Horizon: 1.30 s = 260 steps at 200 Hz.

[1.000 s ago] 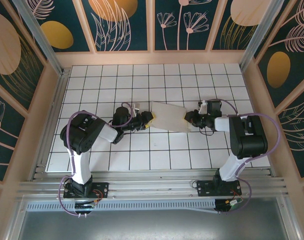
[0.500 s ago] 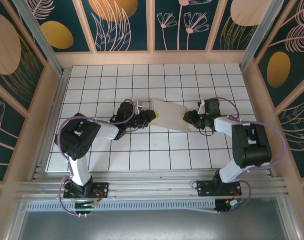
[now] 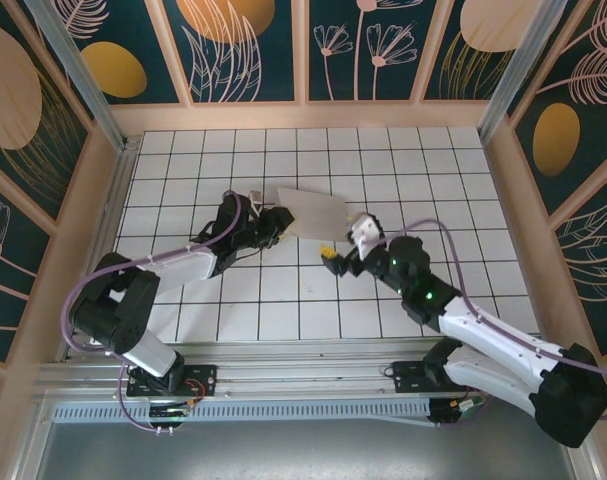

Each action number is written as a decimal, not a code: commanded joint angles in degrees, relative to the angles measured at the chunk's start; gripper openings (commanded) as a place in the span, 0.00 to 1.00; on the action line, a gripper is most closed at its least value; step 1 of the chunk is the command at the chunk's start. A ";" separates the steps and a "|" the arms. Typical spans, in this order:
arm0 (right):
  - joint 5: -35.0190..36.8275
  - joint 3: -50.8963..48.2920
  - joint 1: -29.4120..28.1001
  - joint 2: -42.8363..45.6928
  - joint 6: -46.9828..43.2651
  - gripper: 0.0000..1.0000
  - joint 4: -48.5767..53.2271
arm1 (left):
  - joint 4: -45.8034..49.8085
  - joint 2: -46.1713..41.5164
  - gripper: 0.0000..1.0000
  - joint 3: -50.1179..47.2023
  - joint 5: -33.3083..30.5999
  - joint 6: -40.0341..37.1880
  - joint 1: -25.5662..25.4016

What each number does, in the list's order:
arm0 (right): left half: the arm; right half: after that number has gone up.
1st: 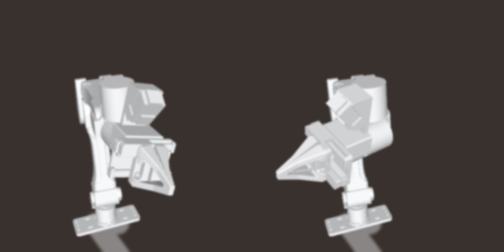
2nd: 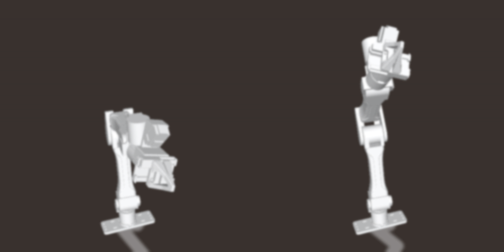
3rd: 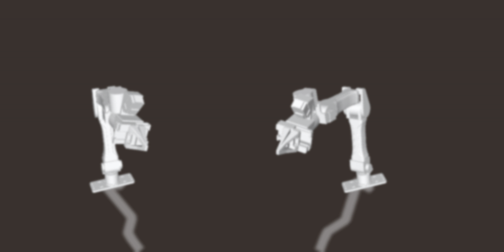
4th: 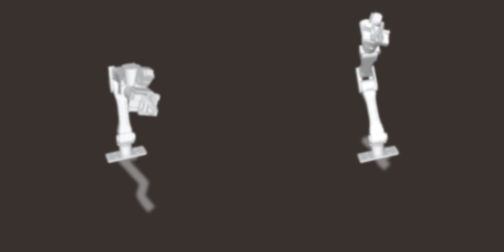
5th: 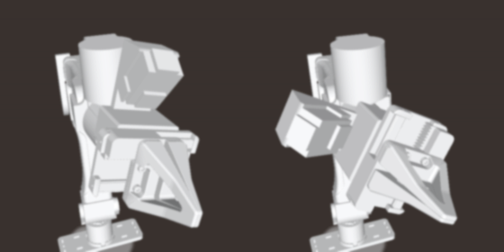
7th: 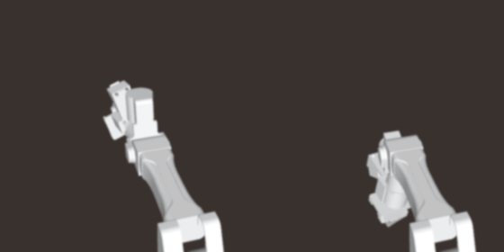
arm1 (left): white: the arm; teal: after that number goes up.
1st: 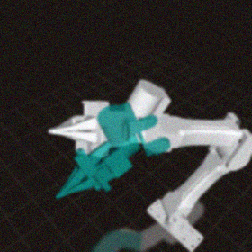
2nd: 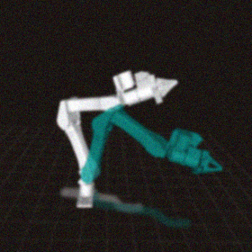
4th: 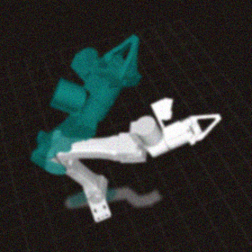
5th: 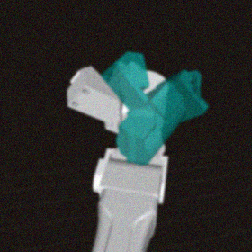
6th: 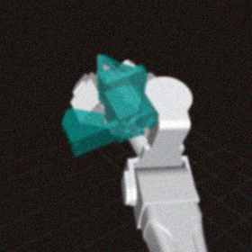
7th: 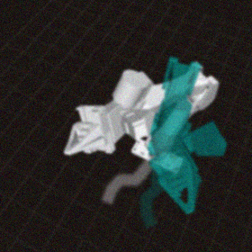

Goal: Fold the paper box

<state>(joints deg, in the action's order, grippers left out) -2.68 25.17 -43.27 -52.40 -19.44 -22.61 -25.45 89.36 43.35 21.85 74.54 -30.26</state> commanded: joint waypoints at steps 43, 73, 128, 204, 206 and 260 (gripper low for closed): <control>9.04 1.24 -1.95 -17.29 -36.16 0.87 -16.77 | -2.64 -7.82 0.29 -6.86 -1.67 15.52 0.43; 10.79 4.44 -1.95 -26.91 -40.94 0.82 -22.40 | -2.13 -9.28 0.29 -6.97 -2.50 16.82 0.45; 13.58 8.38 -1.73 -36.47 -44.46 0.62 -28.83 | -5.86 -10.86 0.31 -9.39 -2.87 22.31 0.46; 11.10 9.07 -1.82 -29.89 -40.37 0.38 -17.68 | -5.81 -16.21 0.76 -6.98 -5.69 13.11 1.81; 10.96 9.10 -1.82 -29.48 -40.22 0.38 -16.82 | -5.13 -16.87 0.77 -6.73 -6.21 12.15 1.97; 4.18 22.01 -0.86 -20.18 -38.16 0.33 26.58 | 23.60 -33.08 0.93 7.76 -32.57 -31.91 2.79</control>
<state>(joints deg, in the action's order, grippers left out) 6.15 38.74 -44.71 -76.23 -59.79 -20.86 -15.77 62.78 45.28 4.25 67.09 -27.68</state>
